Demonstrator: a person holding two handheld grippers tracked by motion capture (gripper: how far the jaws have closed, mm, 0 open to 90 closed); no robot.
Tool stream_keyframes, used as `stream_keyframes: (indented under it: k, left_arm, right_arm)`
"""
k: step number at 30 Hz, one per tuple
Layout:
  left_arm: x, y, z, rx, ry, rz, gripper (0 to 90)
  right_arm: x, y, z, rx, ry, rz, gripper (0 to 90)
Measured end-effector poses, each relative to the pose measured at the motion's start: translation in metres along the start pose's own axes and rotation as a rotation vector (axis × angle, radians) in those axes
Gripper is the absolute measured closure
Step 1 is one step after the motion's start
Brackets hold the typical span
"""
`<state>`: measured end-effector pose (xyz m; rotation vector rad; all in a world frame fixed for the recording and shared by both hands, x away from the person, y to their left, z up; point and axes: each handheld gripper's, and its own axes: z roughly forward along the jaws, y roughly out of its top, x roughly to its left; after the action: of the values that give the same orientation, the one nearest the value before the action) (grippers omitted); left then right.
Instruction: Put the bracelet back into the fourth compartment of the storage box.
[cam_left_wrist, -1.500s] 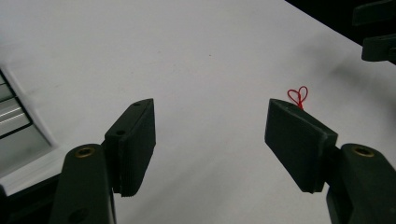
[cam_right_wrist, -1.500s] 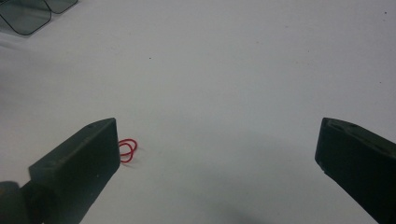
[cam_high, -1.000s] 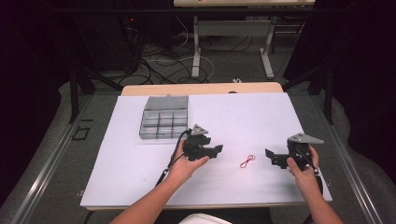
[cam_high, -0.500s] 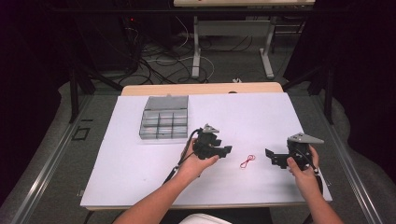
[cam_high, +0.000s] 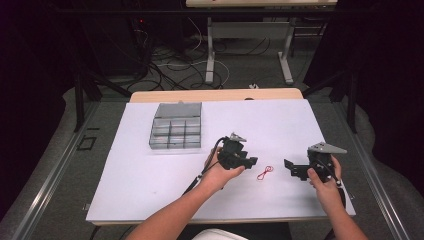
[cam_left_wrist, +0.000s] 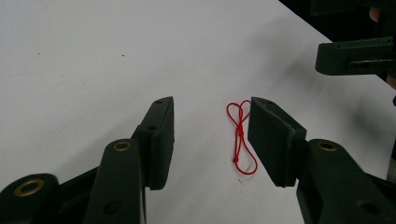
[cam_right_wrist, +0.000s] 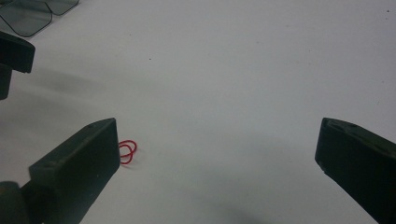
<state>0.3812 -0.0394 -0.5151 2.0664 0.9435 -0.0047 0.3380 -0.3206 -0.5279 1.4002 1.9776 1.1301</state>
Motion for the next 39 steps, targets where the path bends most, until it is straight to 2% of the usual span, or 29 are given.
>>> stream_keyframes:
  k: [5,15,16,25,28,36,38,39]
  left_arm:
    - [-0.001,0.000,0.007,0.024,-0.017,0.005,54.8]
    - [-0.003,-0.002,0.022,0.043,-0.037,-0.024,58.9]
    - [-0.003,-0.003,0.024,0.069,-0.042,-0.008,59.3]
    - [-0.010,-0.004,0.039,0.102,-0.061,-0.025,64.4]
    - [-0.012,-0.004,0.043,0.119,-0.065,-0.022,65.7]
    - [-0.014,-0.003,0.050,0.128,-0.064,-0.019,69.4]
    - [-0.015,-0.004,0.052,0.124,-0.068,-0.033,70.9]
    - [-0.015,-0.003,0.052,0.136,-0.067,-0.017,71.6]
  right_arm:
    - [0.000,0.000,0.000,0.005,0.000,-0.002,0.0]
    - [-0.001,-0.001,0.002,0.005,0.003,-0.001,0.0]
    - [-0.001,-0.001,0.002,0.005,0.003,-0.001,0.0]
    - [-0.001,-0.001,0.002,0.010,0.001,0.000,0.0]
    - [-0.001,-0.001,0.002,0.008,0.002,0.000,0.0]
    - [-0.002,-0.001,0.001,0.008,0.002,-0.009,0.0]
    - [-0.002,-0.001,0.001,0.007,0.007,-0.004,0.0]
    - [-0.002,-0.001,0.001,0.008,0.005,-0.005,0.0]
